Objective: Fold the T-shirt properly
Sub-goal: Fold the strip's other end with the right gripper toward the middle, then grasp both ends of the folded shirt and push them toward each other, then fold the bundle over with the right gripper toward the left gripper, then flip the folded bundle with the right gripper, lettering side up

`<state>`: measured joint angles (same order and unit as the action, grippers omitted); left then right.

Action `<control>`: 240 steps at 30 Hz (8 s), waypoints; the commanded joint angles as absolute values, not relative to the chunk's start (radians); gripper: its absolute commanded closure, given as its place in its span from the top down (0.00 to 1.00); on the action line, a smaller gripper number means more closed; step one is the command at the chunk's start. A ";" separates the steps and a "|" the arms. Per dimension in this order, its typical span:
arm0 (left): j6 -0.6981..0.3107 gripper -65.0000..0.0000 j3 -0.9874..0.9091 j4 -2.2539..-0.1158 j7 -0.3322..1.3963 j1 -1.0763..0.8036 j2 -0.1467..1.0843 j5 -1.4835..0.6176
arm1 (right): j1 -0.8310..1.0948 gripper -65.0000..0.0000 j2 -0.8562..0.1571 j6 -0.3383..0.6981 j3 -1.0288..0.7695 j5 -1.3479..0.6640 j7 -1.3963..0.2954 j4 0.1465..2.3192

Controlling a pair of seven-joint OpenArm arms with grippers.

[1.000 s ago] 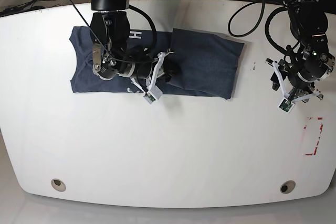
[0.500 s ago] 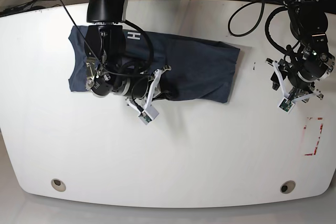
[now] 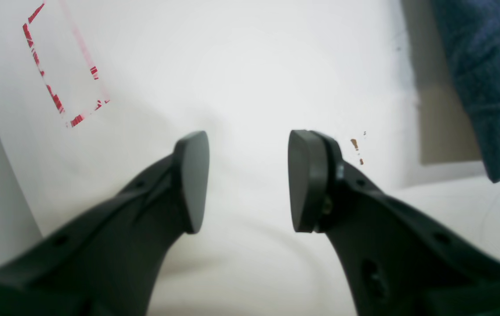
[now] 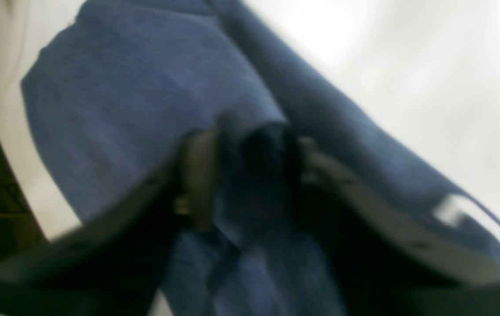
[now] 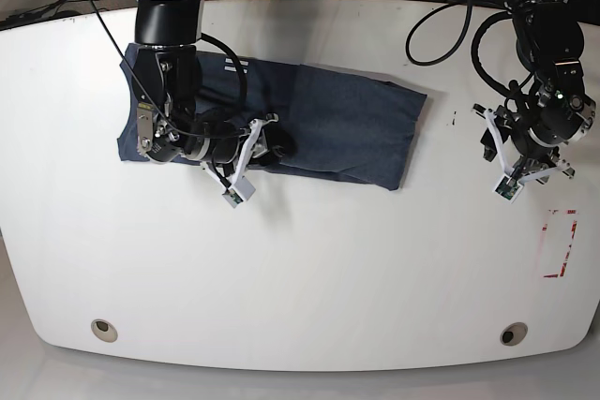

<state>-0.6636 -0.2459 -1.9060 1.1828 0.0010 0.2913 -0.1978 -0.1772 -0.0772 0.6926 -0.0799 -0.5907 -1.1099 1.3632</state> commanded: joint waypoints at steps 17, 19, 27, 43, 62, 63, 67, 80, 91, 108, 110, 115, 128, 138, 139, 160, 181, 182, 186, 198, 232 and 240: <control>-0.661 0.64 -0.165 -1.837 1.170 0.099 0.042 -0.208 | -0.045 0.65 -0.262 0.698 -0.346 -0.977 -1.099 1.577; -0.661 0.65 -0.165 -1.797 1.167 0.102 0.022 -0.208 | -0.024 0.65 -0.282 0.698 -0.395 -1.007 -1.099 1.577; -0.661 0.35 -0.165 -1.649 1.138 0.105 0.002 -0.208 | 0.070 0.65 -0.348 0.698 -0.591 -1.132 -1.099 1.575; -0.653 0.18 -0.166 -1.529 1.076 0.087 0.008 -0.202 | 0.085 0.91 -0.383 0.687 -0.748 -1.124 -1.144 1.257; -0.653 0.18 -0.170 -1.532 1.076 0.058 0.012 -0.202 | 0.084 0.73 -0.223 0.685 -0.615 -0.900 -1.138 1.389; -0.653 0.18 -0.170 -1.532 1.076 0.058 0.012 -0.202 | 0.081 0.66 -0.216 0.685 -0.615 -0.892 -1.138 1.389; -0.653 0.18 -0.170 -1.532 1.076 0.058 0.012 -0.202 | 0.074 0.29 -0.206 0.685 -0.613 -0.849 -1.135 1.389; -0.645 0.18 -0.165 -1.514 1.076 0.058 -0.031 -0.199 | 0.077 0.00 -0.216 0.687 -0.610 -0.789 -1.199 1.643; -0.498 0.19 -0.163 -1.501 1.072 0.064 -0.151 -0.202 | 0.051 0.00 -0.242 0.697 -0.610 -0.940 -1.307 1.834; -0.498 0.19 -0.163 -1.500 1.072 0.058 -0.157 -0.206 | 0.025 0.00 -0.166 0.688 -0.363 -1.043 -1.297 1.857; -0.498 0.19 -0.163 -1.500 1.072 0.058 -0.157 -0.206 | 0.024 0.00 -0.145 0.688 -0.338 -1.021 -1.287 1.860; -0.498 0.19 -0.165 -1.500 1.072 0.056 -0.157 -0.206 | -0.007 0.00 -0.110 0.687 -0.285 -0.937 -1.267 1.862; -0.501 0.19 -0.165 -1.500 1.072 0.030 -0.157 -0.208 | -0.045 0.03 -0.048 0.687 -0.116 -0.720 -1.219 1.876; -0.504 0.19 -0.165 -1.500 1.072 0.028 -0.157 -0.208 | -0.050 0.20 -0.002 0.685 0.059 -0.473 -1.181 1.882; -0.504 0.19 -0.165 -1.500 1.072 0.028 -0.157 -0.208 | -0.054 0.25 0.001 0.685 0.068 -0.452 -1.181 1.883; -0.506 0.19 -0.240 -1.509 1.070 0.036 -0.157 -0.351 | -0.068 0.90 -0.002 0.697 0.260 -0.249 -1.176 1.994; -0.506 0.19 -0.460 -1.554 1.076 0.030 0.147 -0.789 | -0.002 0.90 -0.027 0.698 -0.130 -0.705 -1.125 2.008; -0.506 0.19 -0.461 -1.554 1.076 0.027 0.159 -0.789 | -0.001 0.90 -0.035 0.698 -0.170 -0.745 -1.127 2.006; -0.506 0.19 -0.461 -1.554 1.076 0.013 0.205 -0.789 | -0.001 0.90 -0.088 0.698 -0.255 -0.842 -1.139 1.972; -0.506 0.19 -0.461 -1.549 1.076 -0.015 0.229 -0.789 | 0.056 0.90 -0.087 0.698 -0.070 -0.854 -1.152 1.882; -0.506 0.19 -0.282 -1.767 1.075 -0.056 0.291 -0.779 | -0.018 0.66 -0.081 0.698 0.074 -0.475 -0.998 1.834; -0.506 0.19 0.058 -1.885 1.072 -0.053 0.242 -0.538 | -0.166 0.32 -0.088 0.698 -0.093 -0.472 -1.000 1.649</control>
